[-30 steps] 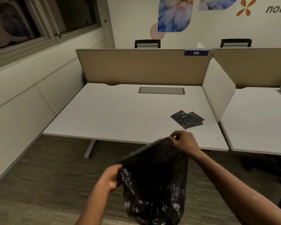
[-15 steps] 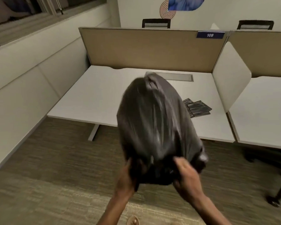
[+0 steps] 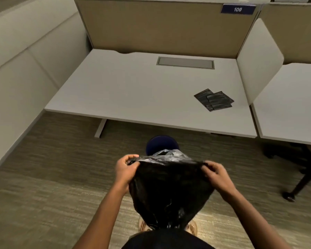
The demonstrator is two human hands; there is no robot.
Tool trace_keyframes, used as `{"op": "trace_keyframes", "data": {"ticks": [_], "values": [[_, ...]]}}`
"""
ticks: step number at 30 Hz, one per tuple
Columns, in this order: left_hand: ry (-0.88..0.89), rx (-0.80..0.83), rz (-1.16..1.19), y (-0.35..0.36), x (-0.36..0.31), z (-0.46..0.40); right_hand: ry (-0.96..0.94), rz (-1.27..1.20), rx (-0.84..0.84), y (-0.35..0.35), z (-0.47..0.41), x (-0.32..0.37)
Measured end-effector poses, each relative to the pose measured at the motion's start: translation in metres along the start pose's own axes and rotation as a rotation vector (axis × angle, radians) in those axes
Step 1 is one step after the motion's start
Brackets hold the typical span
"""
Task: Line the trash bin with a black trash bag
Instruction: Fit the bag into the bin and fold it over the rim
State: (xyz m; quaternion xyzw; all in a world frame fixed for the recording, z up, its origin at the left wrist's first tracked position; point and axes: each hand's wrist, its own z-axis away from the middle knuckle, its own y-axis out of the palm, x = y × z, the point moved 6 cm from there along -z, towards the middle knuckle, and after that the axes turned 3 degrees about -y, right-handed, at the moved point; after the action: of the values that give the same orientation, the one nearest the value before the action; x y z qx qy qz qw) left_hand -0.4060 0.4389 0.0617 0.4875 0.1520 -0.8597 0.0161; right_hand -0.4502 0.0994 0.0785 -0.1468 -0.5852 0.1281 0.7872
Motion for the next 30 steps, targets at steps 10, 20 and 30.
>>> {"op": "trace_keyframes", "data": {"ticks": [10,20,30], "values": [[0.155,0.018,0.136,0.013,-0.023,0.006,-0.008,0.084,-0.154,-0.010,-0.004,0.007],[0.373,-0.120,-0.040,0.001,-0.047,-0.020,-0.307,0.257,-0.371,-0.012,-0.018,0.065],[0.186,-0.046,0.025,-0.002,-0.023,-0.062,-0.040,0.203,-0.378,0.001,-0.062,0.046]]}}
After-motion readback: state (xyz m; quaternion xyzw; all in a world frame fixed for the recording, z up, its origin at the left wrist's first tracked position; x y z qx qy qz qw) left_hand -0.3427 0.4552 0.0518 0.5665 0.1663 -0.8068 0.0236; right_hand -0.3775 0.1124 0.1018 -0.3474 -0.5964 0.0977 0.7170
